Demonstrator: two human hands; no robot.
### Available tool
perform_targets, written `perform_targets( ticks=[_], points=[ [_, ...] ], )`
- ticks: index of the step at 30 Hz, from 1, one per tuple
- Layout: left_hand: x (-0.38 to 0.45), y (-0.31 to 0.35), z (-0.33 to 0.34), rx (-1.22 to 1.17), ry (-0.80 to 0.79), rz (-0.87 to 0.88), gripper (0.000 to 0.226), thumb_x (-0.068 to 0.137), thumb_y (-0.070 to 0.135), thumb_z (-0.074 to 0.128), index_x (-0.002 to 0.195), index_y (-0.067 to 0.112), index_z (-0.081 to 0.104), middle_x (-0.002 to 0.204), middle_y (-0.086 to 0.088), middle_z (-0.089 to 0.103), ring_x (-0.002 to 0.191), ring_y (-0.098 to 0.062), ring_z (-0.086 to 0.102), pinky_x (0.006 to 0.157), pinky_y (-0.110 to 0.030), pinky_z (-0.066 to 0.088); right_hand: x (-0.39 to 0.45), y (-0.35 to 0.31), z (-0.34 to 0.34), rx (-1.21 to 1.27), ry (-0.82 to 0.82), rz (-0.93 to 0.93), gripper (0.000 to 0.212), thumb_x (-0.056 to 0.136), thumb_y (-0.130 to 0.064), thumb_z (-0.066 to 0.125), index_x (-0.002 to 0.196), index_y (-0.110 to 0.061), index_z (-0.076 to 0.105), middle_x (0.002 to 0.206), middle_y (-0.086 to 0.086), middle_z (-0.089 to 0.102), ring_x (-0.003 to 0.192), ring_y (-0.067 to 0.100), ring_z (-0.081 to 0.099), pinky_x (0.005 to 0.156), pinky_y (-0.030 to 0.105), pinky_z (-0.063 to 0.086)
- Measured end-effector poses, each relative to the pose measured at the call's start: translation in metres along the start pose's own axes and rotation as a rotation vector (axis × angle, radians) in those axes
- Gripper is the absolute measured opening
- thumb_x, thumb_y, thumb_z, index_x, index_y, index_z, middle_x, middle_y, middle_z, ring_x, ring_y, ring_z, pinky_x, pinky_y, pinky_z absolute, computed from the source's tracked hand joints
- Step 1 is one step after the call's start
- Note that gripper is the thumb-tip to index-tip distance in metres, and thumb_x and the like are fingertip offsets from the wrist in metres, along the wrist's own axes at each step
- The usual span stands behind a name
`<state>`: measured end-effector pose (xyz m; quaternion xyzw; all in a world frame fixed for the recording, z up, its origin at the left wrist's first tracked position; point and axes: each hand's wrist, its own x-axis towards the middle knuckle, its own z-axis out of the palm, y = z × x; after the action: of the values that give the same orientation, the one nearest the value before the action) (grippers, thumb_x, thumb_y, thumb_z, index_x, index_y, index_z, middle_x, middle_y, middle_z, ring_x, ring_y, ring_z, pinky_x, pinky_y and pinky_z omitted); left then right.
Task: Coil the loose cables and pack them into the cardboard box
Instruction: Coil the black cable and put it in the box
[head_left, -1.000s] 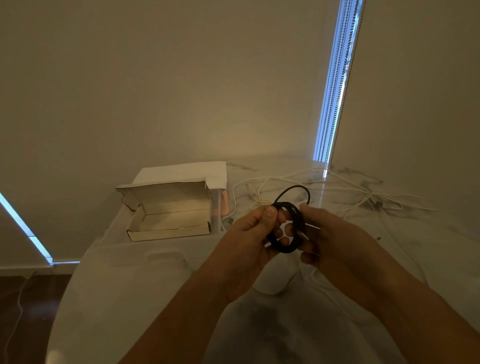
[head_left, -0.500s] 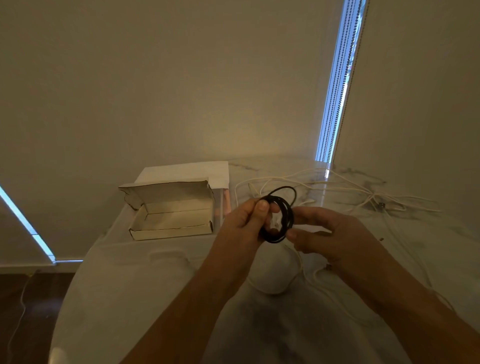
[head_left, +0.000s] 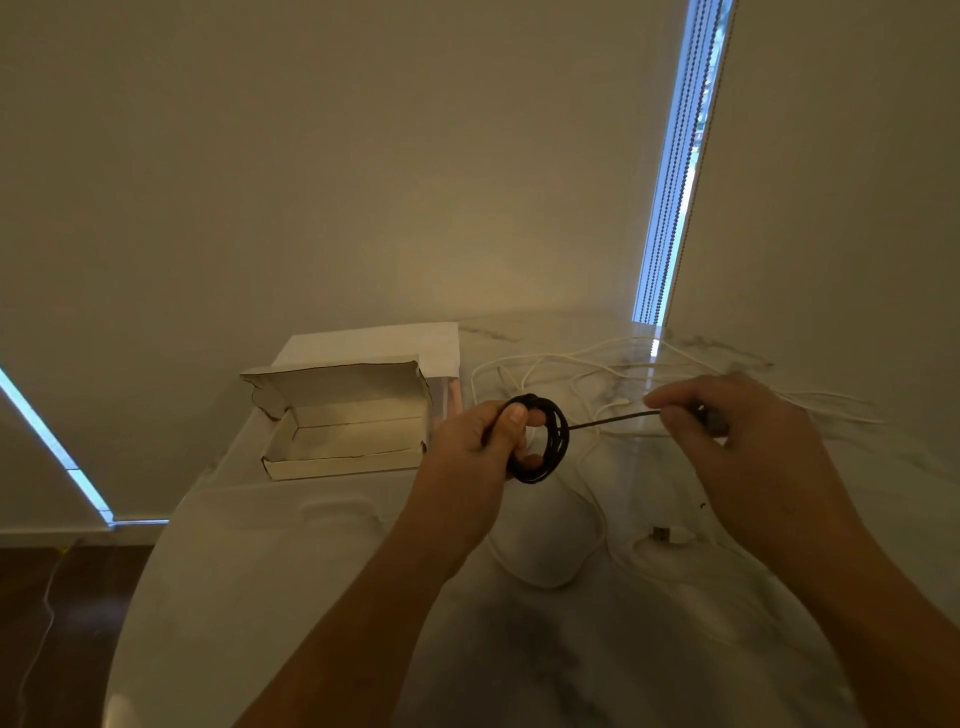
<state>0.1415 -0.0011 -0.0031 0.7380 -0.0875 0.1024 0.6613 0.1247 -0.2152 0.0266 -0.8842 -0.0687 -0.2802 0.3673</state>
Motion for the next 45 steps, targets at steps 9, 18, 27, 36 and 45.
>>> perform_targets(
  ticks=[9,18,27,36,45],
  points=[
    [-0.003,0.006,0.002,-0.093,-0.042,-0.049,0.021,0.099,0.020,0.055,0.098,0.012,0.073,0.074,-0.001,0.058,0.075,-0.012,0.065,0.078,-0.025,0.059,0.005,0.006,-0.008,-0.075,0.178,-0.050,0.016,0.093,-0.015,0.061,0.101,-0.023,0.071,0.096,-0.007,0.057,0.077,-0.002,0.046,0.073,-0.005,0.030],
    [-0.002,0.010,-0.002,-0.170,-0.038,-0.021,0.017,0.096,0.017,0.060,0.102,0.008,0.072,0.073,-0.001,0.063,0.076,-0.016,0.065,0.073,-0.020,0.055,0.007,0.008,-0.012,-0.103,0.207,-0.074,0.016,0.094,-0.015,0.059,0.105,-0.020,0.071,0.100,-0.004,0.057,0.084,0.000,0.047,0.074,-0.004,0.030],
    [0.000,0.013,-0.009,-0.372,-0.005,-0.053,0.021,0.094,0.020,0.059,0.106,0.007,0.070,0.078,-0.005,0.063,0.083,-0.018,0.061,0.087,-0.033,0.057,0.007,0.016,0.002,-0.169,-0.016,-0.085,0.018,0.093,-0.016,0.060,0.102,-0.023,0.073,0.095,-0.005,0.057,0.084,0.012,0.053,0.069,0.022,0.030],
    [-0.003,0.020,-0.003,-0.691,-0.022,-0.121,0.019,0.097,0.016,0.052,0.103,0.004,0.064,0.077,-0.005,0.059,0.077,-0.012,0.062,0.082,-0.031,0.057,-0.005,0.005,0.016,-0.154,-0.130,-0.105,0.009,0.087,-0.023,0.069,0.091,-0.031,0.071,0.079,-0.012,0.066,0.073,0.004,0.059,0.064,0.009,0.037],
    [-0.011,0.021,0.010,-0.694,-0.142,-0.177,0.025,0.089,0.022,0.057,0.103,0.004,0.067,0.082,-0.007,0.057,0.079,-0.014,0.060,0.080,-0.026,0.056,-0.003,-0.006,0.020,0.942,-0.199,0.495,0.015,0.088,-0.003,0.063,0.102,0.000,0.069,0.094,0.017,0.074,0.089,0.026,0.073,0.075,0.028,0.060]
  ],
)
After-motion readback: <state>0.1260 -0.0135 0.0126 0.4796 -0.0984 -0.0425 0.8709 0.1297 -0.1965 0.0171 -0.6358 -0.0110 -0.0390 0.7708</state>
